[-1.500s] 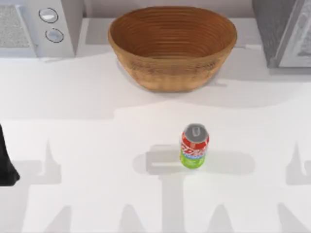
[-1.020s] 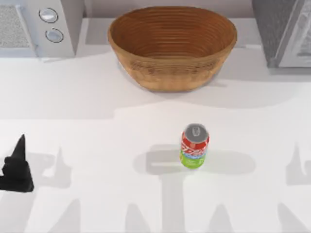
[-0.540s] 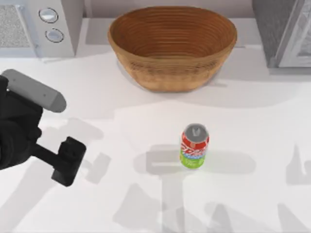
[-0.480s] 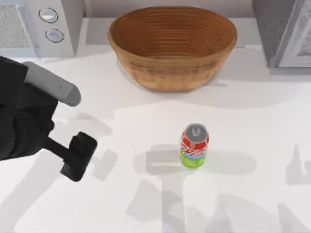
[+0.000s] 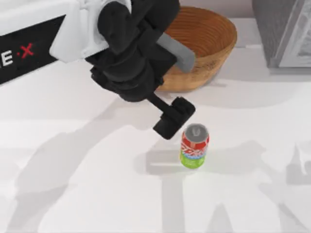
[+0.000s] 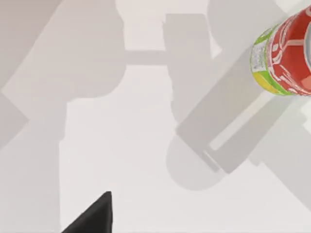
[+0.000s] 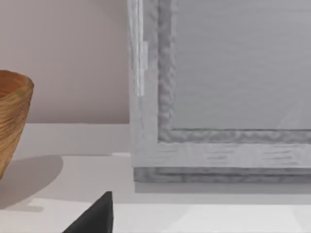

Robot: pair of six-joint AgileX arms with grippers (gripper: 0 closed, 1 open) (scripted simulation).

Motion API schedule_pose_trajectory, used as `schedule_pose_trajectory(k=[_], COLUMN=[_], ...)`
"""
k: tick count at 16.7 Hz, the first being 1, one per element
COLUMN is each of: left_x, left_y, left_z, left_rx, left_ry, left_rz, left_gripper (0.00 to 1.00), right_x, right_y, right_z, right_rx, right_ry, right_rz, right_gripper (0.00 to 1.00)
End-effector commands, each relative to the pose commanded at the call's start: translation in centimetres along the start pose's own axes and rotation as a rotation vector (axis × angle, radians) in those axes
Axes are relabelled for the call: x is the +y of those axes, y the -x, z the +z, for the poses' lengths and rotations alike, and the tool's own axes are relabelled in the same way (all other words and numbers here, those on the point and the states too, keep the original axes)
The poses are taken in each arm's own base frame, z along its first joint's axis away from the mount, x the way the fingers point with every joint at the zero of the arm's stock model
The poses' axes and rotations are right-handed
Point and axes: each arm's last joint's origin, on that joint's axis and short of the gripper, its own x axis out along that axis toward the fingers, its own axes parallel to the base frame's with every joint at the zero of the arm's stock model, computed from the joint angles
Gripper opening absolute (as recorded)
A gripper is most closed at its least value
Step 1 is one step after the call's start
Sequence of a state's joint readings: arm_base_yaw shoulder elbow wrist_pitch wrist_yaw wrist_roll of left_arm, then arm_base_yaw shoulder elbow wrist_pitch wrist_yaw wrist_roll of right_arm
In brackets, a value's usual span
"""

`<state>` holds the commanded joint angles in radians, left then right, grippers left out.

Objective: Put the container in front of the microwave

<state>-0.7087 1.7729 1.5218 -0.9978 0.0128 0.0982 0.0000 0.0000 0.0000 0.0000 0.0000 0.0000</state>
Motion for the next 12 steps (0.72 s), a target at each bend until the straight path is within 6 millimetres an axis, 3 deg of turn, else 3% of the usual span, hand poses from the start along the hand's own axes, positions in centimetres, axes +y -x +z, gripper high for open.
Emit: schedule_pose_trajectory(k=[3,6,12], left_x=[-1.8,-3.4,-5.1], left_y=[-0.9,-2.1,-6.7], left_z=[4.1,6.6,8.6], left_rx=[0.058,0.127,0.304], left_ry=[-0.021,-0.024,-0.007], left_rz=[-0.02,-0.027,-0.022], left_gripper=[1.0,1.0,1.0], right_x=[0.0,0.0,0.0], right_y=[0.0,0.0,0.0], right_z=[0.0,0.0,0.0], right_rx=[0.0,0.0,0.0], right_ry=[0.0,0.0,0.0], right_rz=[0.0,0.0,0.0], right_gripper=[1.0,1.0,1.0])
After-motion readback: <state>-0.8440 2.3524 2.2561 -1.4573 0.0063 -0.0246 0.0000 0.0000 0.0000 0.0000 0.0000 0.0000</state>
